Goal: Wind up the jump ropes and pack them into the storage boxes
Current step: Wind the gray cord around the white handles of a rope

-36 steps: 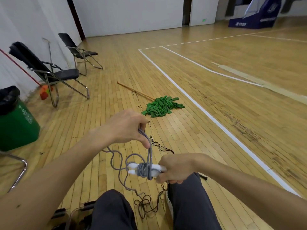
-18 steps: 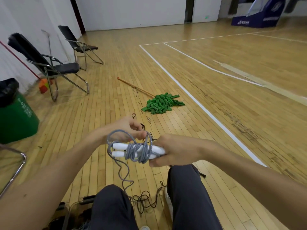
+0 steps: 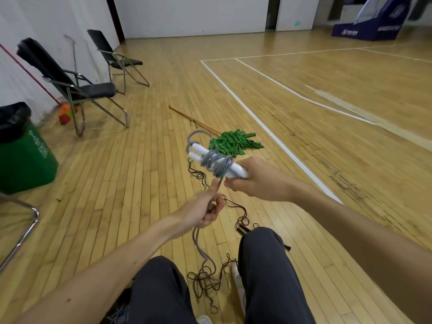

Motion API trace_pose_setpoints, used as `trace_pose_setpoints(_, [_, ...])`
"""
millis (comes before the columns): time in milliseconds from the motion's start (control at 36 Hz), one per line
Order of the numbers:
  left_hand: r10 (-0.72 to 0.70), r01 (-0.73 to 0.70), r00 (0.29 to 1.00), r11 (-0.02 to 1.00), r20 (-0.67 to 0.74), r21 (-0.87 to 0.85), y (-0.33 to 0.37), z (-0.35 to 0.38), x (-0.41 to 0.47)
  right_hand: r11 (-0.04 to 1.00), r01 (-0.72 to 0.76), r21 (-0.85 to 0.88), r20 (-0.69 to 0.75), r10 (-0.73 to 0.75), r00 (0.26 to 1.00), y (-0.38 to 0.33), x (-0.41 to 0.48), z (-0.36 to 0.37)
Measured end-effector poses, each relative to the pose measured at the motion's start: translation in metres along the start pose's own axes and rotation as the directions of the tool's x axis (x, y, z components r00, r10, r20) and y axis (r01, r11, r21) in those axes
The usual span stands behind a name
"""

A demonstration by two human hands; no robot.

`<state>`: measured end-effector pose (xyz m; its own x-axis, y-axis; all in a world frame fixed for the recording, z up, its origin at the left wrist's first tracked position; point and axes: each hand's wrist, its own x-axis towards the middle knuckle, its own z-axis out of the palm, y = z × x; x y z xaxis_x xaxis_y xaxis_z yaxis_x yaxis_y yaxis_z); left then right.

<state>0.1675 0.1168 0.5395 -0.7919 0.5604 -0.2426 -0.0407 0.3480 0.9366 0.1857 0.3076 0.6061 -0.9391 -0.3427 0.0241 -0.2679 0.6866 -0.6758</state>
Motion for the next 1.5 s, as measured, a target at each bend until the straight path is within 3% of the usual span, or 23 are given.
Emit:
trace_pose_setpoints(111, [-0.027, 0.028, 1.000, 0.999, -0.008, 0.039, -0.005, 0.009, -0.006, 0.998, -0.055, -0.008, -0.059, 0.054, 0.997, 0.016, 0.006, -0.003])
trace_pose_setpoints(250, [0.107, -0.086, 0.994, 0.925, -0.034, 0.371, -0.001, 0.010, -0.016, 0.990, -0.143, 0.001, -0.019, 0.143, 0.990, 0.035, 0.010, 0.009])
trace_pose_setpoints(333, [0.177, -0.141, 0.984, 0.817, -0.010, 0.559, 0.003, 0.007, -0.021, 0.985, -0.175, 0.008, -0.001, 0.175, 0.985, 0.040, 0.015, 0.017])
trace_pose_setpoints(417, [0.161, -0.117, 0.987, 0.694, 0.006, 0.710, 0.009, 0.003, -0.026, 0.978, -0.206, -0.037, 0.029, 0.208, 0.978, 0.043, 0.018, 0.024])
trace_pose_setpoints(556, [0.131, -0.061, 0.991, 0.414, 0.007, 0.908, 0.024, -0.006, -0.035, 0.958, -0.262, -0.114, 0.109, 0.274, 0.956, 0.049, 0.023, 0.034])
trace_pose_setpoints(667, [0.138, -0.059, 0.990, 0.225, 0.028, 0.973, 0.036, -0.007, -0.035, 0.946, -0.293, -0.141, 0.146, 0.313, 0.939, 0.052, 0.024, 0.044])
trace_pose_setpoints(917, [0.188, -0.126, 0.976, 0.055, 0.114, 0.990, 0.055, -0.009, -0.028, 0.899, -0.378, -0.221, 0.267, 0.428, 0.863, 0.048, 0.024, 0.054])
trace_pose_setpoints(972, [0.228, -0.178, 0.957, -0.016, 0.177, 0.984, 0.061, -0.010, -0.026, 0.892, -0.364, -0.268, 0.318, 0.438, 0.841, 0.044, 0.023, 0.059])
trace_pose_setpoints(1111, [0.292, -0.222, 0.927, -0.086, 0.238, 0.971, 0.069, -0.016, -0.020, 0.896, -0.282, -0.344, 0.435, 0.418, 0.798, 0.030, 0.015, 0.065])
trace_pose_setpoints(1194, [0.320, -0.174, 0.928, -0.082, 0.191, 0.981, 0.067, -0.024, -0.014, 0.900, -0.247, -0.360, 0.447, 0.398, 0.801, 0.025, 0.009, 0.068])
trace_pose_setpoints(1306, [0.265, -0.124, 0.958, 0.029, 0.112, 0.992, 0.062, -0.030, -0.008, 0.909, -0.154, -0.388, 0.495, 0.347, 0.797, 0.019, 0.002, 0.078])
trace_pose_setpoints(1500, [0.149, -0.184, 0.981, 0.493, 0.126, 0.850, 0.057, -0.039, -0.006, 0.933, 0.050, -0.355, 0.576, 0.177, 0.798, -0.009, -0.016, 0.069])
